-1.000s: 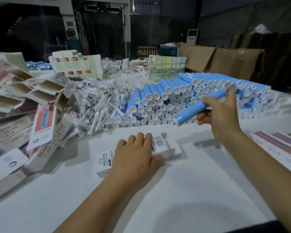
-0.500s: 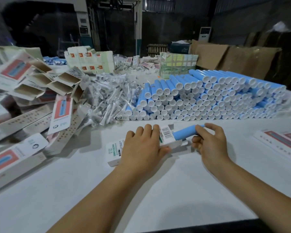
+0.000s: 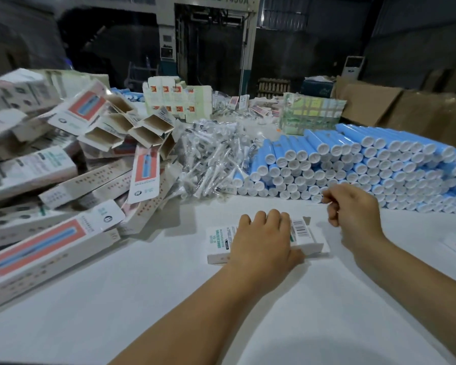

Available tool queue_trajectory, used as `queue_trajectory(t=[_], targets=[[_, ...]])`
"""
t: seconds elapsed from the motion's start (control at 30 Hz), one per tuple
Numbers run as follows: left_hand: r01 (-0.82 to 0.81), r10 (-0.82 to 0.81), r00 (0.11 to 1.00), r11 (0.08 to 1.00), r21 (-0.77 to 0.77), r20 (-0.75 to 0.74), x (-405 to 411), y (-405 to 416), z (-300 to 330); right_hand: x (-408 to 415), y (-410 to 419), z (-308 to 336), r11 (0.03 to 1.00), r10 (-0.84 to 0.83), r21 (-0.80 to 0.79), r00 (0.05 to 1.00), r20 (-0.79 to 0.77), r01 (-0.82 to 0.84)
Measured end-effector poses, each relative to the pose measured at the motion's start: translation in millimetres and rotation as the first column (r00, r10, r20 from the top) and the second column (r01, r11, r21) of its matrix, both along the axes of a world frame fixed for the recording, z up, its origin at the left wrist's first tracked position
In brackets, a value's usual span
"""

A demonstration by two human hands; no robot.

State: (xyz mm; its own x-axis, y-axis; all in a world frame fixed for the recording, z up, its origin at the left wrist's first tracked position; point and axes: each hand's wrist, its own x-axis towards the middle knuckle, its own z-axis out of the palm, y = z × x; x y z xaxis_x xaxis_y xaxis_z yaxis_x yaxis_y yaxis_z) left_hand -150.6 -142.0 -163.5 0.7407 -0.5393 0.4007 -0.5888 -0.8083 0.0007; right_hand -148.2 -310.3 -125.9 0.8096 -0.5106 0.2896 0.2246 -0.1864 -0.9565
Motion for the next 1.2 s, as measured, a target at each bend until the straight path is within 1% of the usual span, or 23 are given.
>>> queue_trajectory(t=[0.03,0.1,0.2,0.27,0.33,0.4,0.47,0.57,0.63,0.7,0.77,0.87,0.93,1.0,1.03,1.07,1.1,1.13,1.2], targets=[[0.008,-0.008,1.0,1.0,0.012,-0.003,-0.1,0.3,0.2,8.7,9.0,8.2,0.993,0.036,-0.114,0.999,0.006,-0.035],[0.019,-0.019,1.0,0.999,0.032,-0.012,-0.9,1.2,1.0,27.8,31.7,23.5,0.924,0.096,-0.374,0.995,0.021,-0.081],[0.028,-0.027,0.999,0.998,0.059,-0.023,-2.8,1.2,1.1,62.4,67.8,38.5,0.734,0.198,-0.67,0.979,0.053,-0.112],[0.033,-0.03,0.999,0.997,0.068,-0.043,-3.0,0.6,0.9,90.7,87.5,42.6,0.574,0.224,-0.81,0.974,0.015,-0.12],[0.039,-0.033,0.997,0.996,0.082,-0.07,-1.5,0.6,1.7,120.4,100.7,42.8,0.418,0.16,-0.894,0.982,-0.101,-0.161],[0.043,-0.035,0.995,0.995,0.088,-0.089,-0.2,0.8,2.8,143.4,108.0,40.2,0.304,0.014,-0.926,0.973,-0.229,-0.222],[0.046,-0.039,0.995,0.996,0.074,-0.094,0.0,0.6,3.5,155.7,112.5,35.6,0.234,-0.101,-0.934,0.949,-0.3,-0.27],[0.048,-0.042,0.994,0.997,0.057,-0.1,-0.1,-1.2,3.0,163.9,116.1,30.2,0.195,-0.145,-0.941,0.941,-0.307,-0.277],[0.051,-0.045,0.994,0.997,0.061,-0.099,0.7,-2.2,2.1,164.6,116.8,31.0,0.201,-0.122,-0.938,0.943,-0.311,-0.283],[0.056,-0.049,0.994,0.996,0.073,-0.093,1.5,-3.0,1.4,159.3,115.0,37.8,0.249,-0.084,-0.921,0.941,-0.327,-0.298],[0.055,-0.047,0.994,0.995,0.083,-0.097,1.9,-3.4,1.3,145.9,108.9,49.5,0.366,-0.035,-0.882,0.942,-0.332,-0.297],[0.047,-0.038,0.995,0.994,0.097,-0.093,2.0,-3.6,1.6,111.0,87.2,66.5,0.604,0.056,-0.762,0.966,-0.252,-0.234],[0.049,-0.043,0.996,0.996,0.077,-0.079,1.8,-3.0,0.7,80.2,62.6,69.4,0.775,0.113,-0.603,0.979,-0.167,-0.192],[0.051,-0.047,0.998,0.995,0.081,-0.047,1.5,-2.3,-1.2,48.0,33.8,62.6,0.919,0.124,-0.369,0.99,-0.064,-0.139],[0.049,-0.046,0.998,0.995,0.092,-0.031,1.4,-2.3,-2.3,32.8,19.4,56.6,0.968,0.104,-0.23,0.995,-0.013,-0.104],[0.043,-0.041,0.999,0.994,0.098,-0.019,1.9,-2.4,-3.3,19.2,6.3,49.3,0.994,0.064,-0.088,0.998,0.023,-0.062],[0.033,-0.033,0.999,0.995,0.093,-0.008,2.7,-2.6,-4.0,6.9,-4.9,40.9,0.999,0.014,0.036,0.999,0.044,-0.016],[0.021,-0.021,1.0,0.997,0.079,-0.001,3.5,-3.2,-4.7,-3.6,-14.0,31.3,0.991,-0.034,0.133,0.998,0.053,0.027],[-0.004,0.003,1.0,0.999,0.043,0.012,4.0,-3.1,-5.5,-18.9,-25.5,9.8,0.957,-0.108,0.277,0.993,0.057,0.088]])
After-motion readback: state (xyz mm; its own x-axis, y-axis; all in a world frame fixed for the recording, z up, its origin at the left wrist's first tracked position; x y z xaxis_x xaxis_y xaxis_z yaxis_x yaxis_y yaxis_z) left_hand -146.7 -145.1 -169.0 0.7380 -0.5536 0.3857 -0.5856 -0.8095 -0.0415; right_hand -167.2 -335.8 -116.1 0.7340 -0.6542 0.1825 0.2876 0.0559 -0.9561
